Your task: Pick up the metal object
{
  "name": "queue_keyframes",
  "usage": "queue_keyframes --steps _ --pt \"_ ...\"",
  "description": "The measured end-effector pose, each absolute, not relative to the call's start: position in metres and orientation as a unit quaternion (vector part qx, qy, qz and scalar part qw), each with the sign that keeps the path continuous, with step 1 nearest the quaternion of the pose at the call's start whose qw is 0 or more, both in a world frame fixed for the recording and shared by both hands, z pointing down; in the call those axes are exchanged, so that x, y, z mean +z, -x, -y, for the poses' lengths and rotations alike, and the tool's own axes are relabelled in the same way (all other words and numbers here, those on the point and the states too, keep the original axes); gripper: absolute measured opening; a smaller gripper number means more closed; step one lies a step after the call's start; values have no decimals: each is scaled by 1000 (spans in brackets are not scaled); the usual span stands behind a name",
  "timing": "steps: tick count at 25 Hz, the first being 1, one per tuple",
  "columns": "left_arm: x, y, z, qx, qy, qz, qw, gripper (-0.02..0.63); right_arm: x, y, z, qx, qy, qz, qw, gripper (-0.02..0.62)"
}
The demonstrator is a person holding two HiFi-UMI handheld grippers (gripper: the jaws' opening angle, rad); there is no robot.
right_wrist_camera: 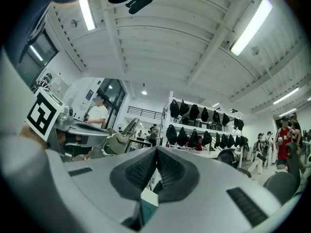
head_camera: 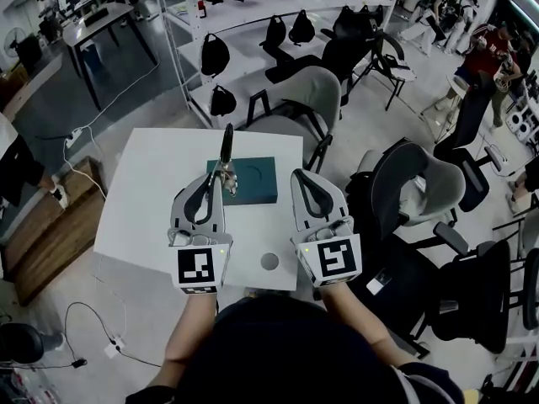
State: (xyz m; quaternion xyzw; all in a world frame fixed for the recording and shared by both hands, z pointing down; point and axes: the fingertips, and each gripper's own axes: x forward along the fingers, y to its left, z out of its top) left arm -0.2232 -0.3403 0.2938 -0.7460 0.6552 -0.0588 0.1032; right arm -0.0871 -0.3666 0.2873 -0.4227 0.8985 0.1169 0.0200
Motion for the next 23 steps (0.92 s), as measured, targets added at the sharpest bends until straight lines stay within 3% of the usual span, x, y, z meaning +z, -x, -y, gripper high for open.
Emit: queue_keyframes --steps 23 --pt "296 192 331 -49 734 -669 106 23 298 54 363 102 405 -908 32 26"
